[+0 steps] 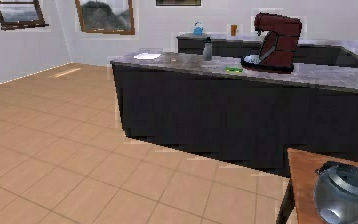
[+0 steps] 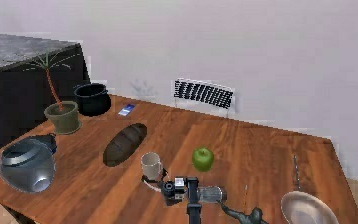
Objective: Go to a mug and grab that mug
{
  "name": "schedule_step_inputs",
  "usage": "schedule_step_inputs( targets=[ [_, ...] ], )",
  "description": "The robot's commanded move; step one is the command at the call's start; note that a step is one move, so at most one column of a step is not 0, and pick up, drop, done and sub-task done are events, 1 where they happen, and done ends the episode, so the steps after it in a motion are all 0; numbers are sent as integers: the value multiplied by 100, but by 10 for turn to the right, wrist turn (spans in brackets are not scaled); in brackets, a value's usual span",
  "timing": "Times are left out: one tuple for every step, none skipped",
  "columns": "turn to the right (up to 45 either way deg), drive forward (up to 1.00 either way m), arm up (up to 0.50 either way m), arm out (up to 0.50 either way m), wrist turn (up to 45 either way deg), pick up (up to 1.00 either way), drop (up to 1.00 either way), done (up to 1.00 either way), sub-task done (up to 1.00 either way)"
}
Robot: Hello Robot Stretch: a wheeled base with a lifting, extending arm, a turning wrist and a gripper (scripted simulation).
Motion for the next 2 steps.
schedule_step_inputs(
  targets=[
    [0, 0, 0, 0, 0, 100, 0, 0, 0],
    [0, 0, 10, 0, 0, 0, 0, 0, 0]
  ],
)
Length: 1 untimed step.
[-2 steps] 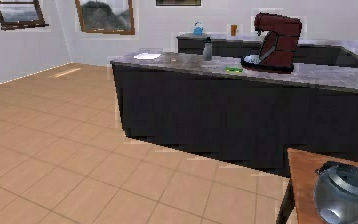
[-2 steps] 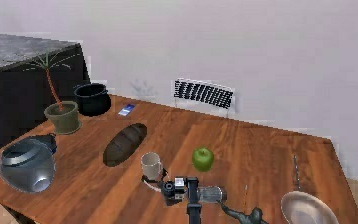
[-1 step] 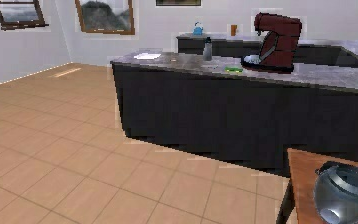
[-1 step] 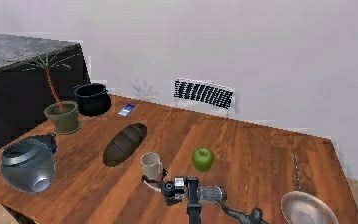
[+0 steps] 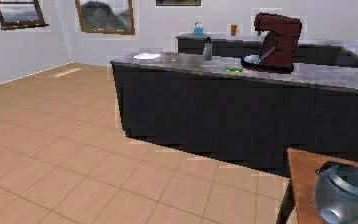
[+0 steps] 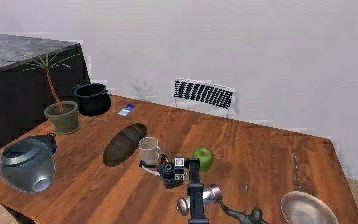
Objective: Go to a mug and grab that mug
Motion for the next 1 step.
schedule_step_inputs(
  targets=[
    [0, 0, 0, 0, 0, 0, 0, 100, 0]
  ],
)
